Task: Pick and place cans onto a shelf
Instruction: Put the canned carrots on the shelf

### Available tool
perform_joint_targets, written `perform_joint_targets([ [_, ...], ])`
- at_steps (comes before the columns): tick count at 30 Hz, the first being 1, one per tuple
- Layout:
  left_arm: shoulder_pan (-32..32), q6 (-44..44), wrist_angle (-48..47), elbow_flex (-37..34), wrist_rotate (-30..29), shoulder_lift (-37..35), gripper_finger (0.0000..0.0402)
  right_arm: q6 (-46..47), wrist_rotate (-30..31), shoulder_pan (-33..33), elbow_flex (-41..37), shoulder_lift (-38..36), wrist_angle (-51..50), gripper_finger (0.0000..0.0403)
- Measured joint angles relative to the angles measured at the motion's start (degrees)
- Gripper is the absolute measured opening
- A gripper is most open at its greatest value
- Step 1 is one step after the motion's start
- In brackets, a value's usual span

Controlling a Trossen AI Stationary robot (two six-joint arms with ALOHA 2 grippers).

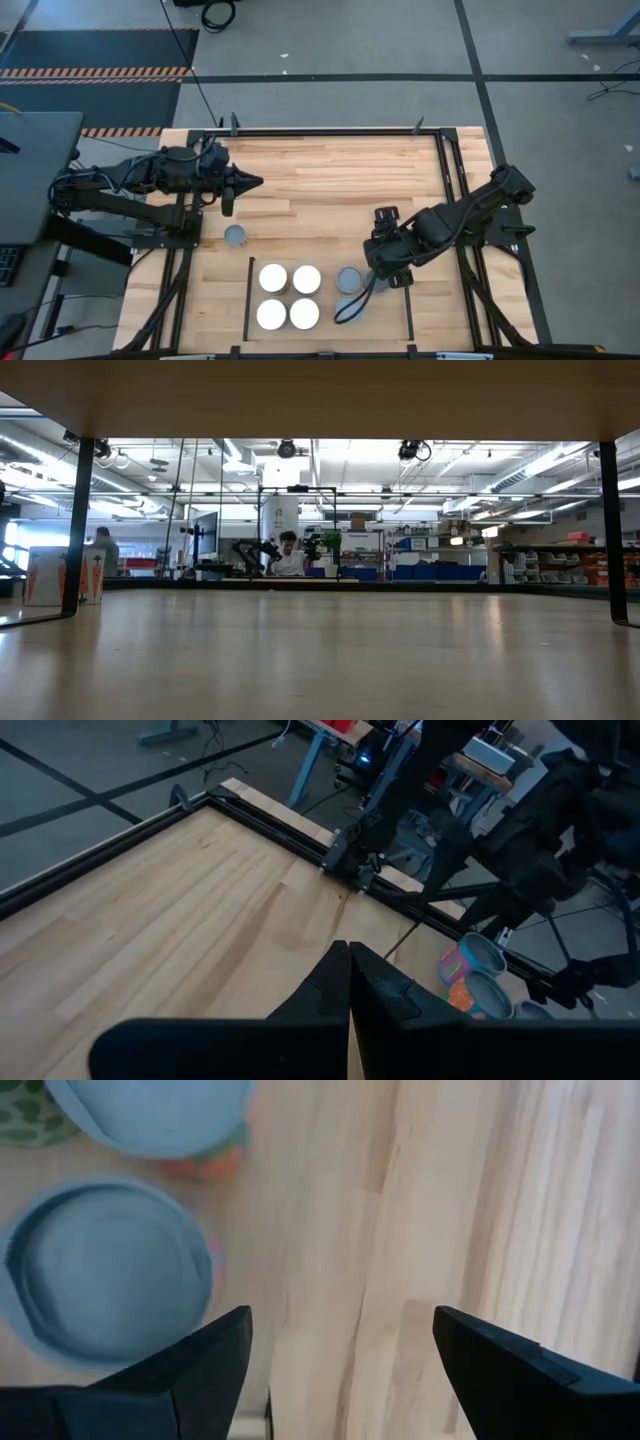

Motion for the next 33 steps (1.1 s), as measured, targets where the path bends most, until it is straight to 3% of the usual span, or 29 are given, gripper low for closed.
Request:
perform_joint_targets([
  [6,-0.19,-0.26,-3.85,0.00,0.09,0.00,0.0009,4.35,-3.55,1.03,0.93,-1.08,-6.14,0.0318],
  [12,-3.90,-3.48,-20.39,0.02,1.48,0.00,0.0009,9.72,-2.37,3.20,0.97,-1.73,-8.40,0.0318],
  [17,-7.27,-11.39,-38.92,0.00,1.03,1.04,0.0009,16.71,5.67,3.58,2.24,-4.33,-8.40,0.0318],
  [22,-10.84,-13.46,-43.33,-0.02,1.06,1.29,0.0020,20.06,18.25,3.39,5.72,-8.20,-8.18,0.0318],
  [26,-13.83,-14.05,-43.40,-0.93,2.82,1.49,0.0074,21.52,23.61,2.66,6.58,-11.26,-6.39,0.0318],
  [33,-21.07,-13.89,-35.20,-12.51,12.71,1.67,0.0244,21.33,25.62,1.63,6.61,-14.00,-3.34,0.0318],
])
